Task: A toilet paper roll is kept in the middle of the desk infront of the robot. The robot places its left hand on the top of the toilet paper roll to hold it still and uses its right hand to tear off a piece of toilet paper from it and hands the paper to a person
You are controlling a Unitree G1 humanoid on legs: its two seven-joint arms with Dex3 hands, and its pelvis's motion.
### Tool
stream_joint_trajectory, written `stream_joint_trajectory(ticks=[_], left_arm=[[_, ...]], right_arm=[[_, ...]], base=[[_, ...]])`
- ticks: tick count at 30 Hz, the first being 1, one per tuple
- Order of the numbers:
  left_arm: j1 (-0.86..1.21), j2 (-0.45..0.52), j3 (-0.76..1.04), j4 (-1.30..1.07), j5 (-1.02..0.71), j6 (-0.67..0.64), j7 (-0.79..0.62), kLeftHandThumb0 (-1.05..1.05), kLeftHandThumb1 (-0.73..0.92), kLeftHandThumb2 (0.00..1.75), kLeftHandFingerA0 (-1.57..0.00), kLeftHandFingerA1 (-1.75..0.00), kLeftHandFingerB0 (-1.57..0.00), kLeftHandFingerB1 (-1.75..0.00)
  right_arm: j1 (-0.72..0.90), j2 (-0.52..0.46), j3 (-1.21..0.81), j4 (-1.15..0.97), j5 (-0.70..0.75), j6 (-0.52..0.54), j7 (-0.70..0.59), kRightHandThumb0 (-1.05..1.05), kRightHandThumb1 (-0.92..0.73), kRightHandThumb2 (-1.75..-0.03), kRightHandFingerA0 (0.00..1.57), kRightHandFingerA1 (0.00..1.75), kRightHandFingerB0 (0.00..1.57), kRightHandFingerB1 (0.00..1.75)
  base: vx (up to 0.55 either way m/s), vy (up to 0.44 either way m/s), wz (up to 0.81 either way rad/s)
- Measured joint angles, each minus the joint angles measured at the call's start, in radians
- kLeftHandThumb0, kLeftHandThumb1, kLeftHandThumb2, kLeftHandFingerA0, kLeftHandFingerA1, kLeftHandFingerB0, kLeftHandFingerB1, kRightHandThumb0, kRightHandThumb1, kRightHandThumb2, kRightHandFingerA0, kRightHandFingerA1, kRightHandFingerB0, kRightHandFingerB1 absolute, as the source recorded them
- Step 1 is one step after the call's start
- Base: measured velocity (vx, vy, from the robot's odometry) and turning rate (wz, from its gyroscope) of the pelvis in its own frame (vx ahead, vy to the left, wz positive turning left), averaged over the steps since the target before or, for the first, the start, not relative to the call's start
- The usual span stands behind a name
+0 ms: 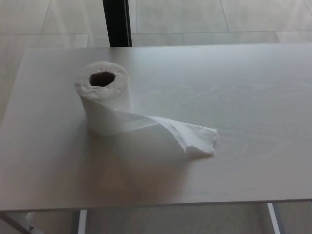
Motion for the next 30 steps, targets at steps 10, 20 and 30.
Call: stream_joint_trajectory(ticks=[10, 20, 30], left_arm=[[-0.02, 0.009, 0.087, 0.053, -0.035, -0.005, -0.029, -1.05, 0.51, 1.64, -1.13, -1.63, -0.77, -1.5], [-0.175, 0.071, 0.377, 0.033, -0.146, 0.006, 0.019, -1.05, 0.83, 1.0, -0.78, -1.75, -0.48, -1.75], [-0.45, 0.113, 0.417, -0.065, -0.159, 0.007, 0.044, -1.05, 0.78, 1.27, -0.41, -1.3, -0.15, -1.13]], right_arm=[[-0.005, -0.026, -0.075, 0.045, 0.05, -0.043, 0.078, -0.69, -0.5, -0.86, 0.28, 0.74, 0.06, 0.55], [-0.124, -0.033, -0.28, -0.167, 0.125, -0.041, 0.069, -0.8, -0.48, -0.88, 0.28, 0.72, 0.14, 0.56], [-0.312, -0.033, -0.287, -0.523, 0.141, -0.002, 0.068, -0.73, -0.5, -0.87, 0.19, 0.53, 0.09, 0.39]], base=[[0.0, 0.0, 0.0], [0.0, 0.0, 0.0], [0.0, 0.0, 0.0]])
